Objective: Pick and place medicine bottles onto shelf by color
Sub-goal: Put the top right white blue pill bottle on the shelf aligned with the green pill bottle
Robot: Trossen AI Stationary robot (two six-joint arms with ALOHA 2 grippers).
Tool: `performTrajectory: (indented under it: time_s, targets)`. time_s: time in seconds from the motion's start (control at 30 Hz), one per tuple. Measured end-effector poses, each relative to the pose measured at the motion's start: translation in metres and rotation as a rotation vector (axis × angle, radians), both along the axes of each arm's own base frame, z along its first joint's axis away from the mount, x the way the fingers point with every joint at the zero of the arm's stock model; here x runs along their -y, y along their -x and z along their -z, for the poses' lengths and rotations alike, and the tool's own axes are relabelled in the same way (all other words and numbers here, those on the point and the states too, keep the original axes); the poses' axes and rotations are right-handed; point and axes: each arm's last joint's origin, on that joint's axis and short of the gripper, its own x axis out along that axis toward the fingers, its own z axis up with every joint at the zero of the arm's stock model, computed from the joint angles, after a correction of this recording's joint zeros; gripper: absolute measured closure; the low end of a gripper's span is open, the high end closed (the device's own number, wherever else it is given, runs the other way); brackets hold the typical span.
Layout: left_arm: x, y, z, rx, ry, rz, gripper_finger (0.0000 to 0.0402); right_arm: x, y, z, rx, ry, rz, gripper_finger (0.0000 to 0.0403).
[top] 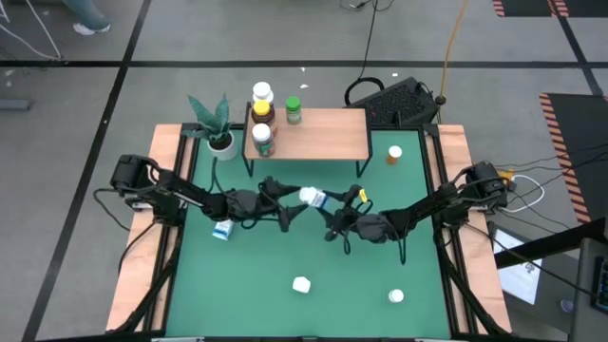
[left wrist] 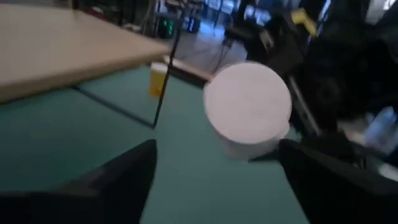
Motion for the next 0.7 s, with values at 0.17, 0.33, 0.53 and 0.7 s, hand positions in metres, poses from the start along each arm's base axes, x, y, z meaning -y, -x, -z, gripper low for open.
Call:
performTrajectory:
  time_s: [0.17,0.33,0.53,0.7]
  targets:
    - [-0.002,-0.011,-0.006,0.022,0.029,0.023,0.0007,0.0,-0.001,-0.005,0.059,-0.014,0.008,0.0173]
    - [0.004,-0.032,0.001,-0.012,0.006,0.074,0.0018,0.004,-0.003,-0.009,0.109,-0.033,-0.007,0.0173]
    - [0.007,-0.041,0.004,-0.013,0.015,0.073,0.0077,0.009,-0.004,-0.003,0.093,-0.055,0.012,0.0172]
    - [0.006,-0.04,0.001,-0.008,0.015,0.033,0.0127,0.009,-0.004,-0.002,0.088,-0.049,0.019,0.0172]
